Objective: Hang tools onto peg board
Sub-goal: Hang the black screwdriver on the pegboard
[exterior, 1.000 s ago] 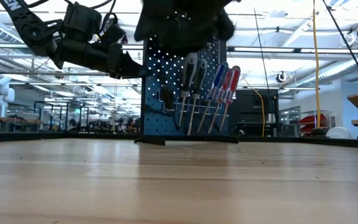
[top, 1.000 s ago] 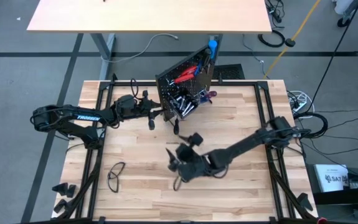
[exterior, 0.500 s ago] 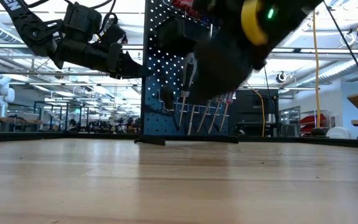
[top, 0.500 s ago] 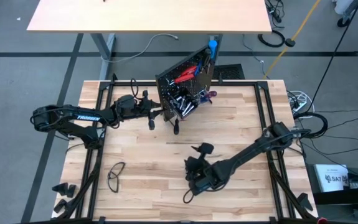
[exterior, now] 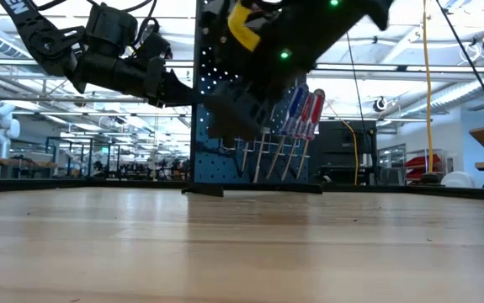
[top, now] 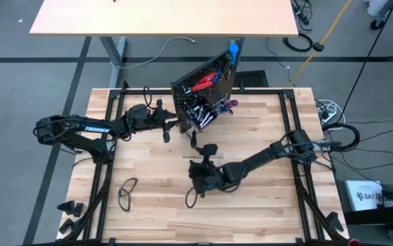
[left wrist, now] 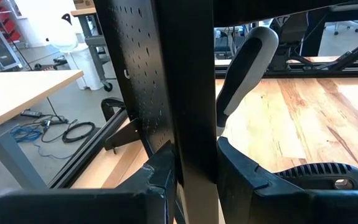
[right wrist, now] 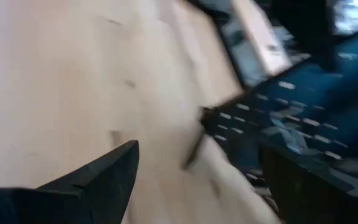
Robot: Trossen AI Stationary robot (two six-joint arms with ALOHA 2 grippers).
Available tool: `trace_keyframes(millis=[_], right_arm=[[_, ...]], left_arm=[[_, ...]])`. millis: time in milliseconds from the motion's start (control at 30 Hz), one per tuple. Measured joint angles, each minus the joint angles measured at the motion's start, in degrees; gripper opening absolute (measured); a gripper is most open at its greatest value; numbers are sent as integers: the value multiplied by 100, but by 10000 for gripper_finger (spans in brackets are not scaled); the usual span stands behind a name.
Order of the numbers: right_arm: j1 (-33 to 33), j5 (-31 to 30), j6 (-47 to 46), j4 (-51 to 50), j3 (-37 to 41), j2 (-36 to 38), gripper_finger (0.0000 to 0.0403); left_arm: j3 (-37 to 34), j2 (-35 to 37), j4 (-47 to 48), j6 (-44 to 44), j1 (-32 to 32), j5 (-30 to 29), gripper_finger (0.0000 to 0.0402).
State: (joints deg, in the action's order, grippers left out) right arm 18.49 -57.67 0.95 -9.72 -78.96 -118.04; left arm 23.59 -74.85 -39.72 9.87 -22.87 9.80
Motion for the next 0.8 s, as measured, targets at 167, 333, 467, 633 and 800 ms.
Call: trace_keyframes(millis=[167, 333, 467, 633, 800], right_arm=[[-225, -70, 321, 342, -2, 2, 314], [-329, -253, 259, 425, 0, 2, 313], [-420, -198, 20, 444, 0, 2, 313], [-507, -103, -39, 440, 0, 2, 310], [-598, 105, -257, 359, 0, 2, 259]], left_arm=[[0, 0, 0, -9, 0, 0, 84], [0, 0, 2, -6, 0, 0, 84], [0, 0, 4, 25, 1, 0, 84], [2, 2, 18, 31, 0, 0, 84], [9, 4, 100, 39, 2, 1, 84]])
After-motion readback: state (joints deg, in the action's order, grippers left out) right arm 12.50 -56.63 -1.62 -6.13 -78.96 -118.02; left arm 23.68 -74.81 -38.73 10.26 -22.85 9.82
